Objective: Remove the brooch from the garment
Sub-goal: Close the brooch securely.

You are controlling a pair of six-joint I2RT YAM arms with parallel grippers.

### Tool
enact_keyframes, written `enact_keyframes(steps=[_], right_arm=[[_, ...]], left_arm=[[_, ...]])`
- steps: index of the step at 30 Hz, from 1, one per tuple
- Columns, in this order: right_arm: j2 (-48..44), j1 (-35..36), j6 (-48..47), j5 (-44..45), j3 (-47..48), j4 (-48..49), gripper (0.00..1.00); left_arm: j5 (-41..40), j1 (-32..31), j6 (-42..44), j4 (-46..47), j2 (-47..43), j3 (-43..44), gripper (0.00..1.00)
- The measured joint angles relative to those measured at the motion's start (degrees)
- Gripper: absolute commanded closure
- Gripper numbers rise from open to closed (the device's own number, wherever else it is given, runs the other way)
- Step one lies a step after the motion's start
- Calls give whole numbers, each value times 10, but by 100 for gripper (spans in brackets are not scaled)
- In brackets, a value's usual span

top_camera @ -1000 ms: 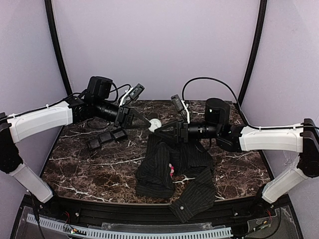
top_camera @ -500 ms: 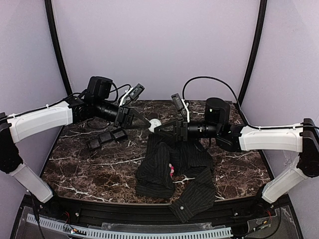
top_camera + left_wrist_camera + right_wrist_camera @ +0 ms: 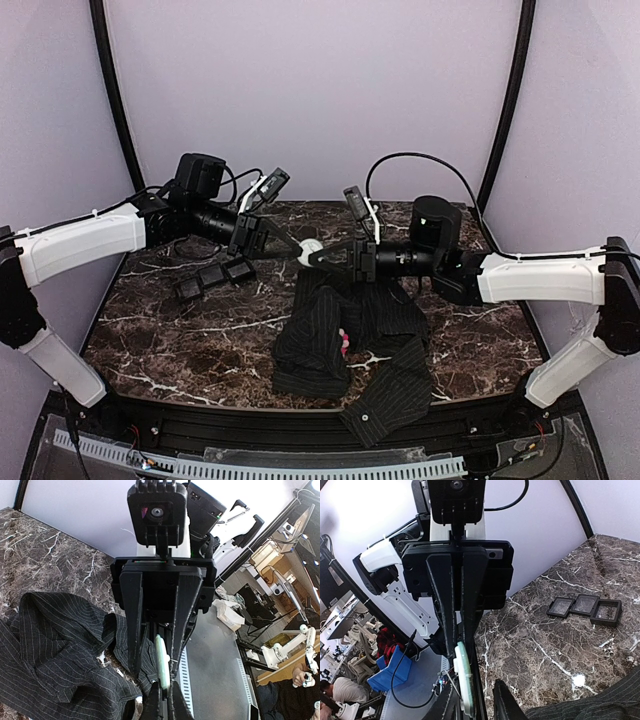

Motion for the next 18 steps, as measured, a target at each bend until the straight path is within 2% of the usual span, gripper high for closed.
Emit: enact_keyframes(steps=[18], right_arm=[[16,-2,24,-5,9,8,86]], left_arm=[[-10,0,6,-10,0,0,99]])
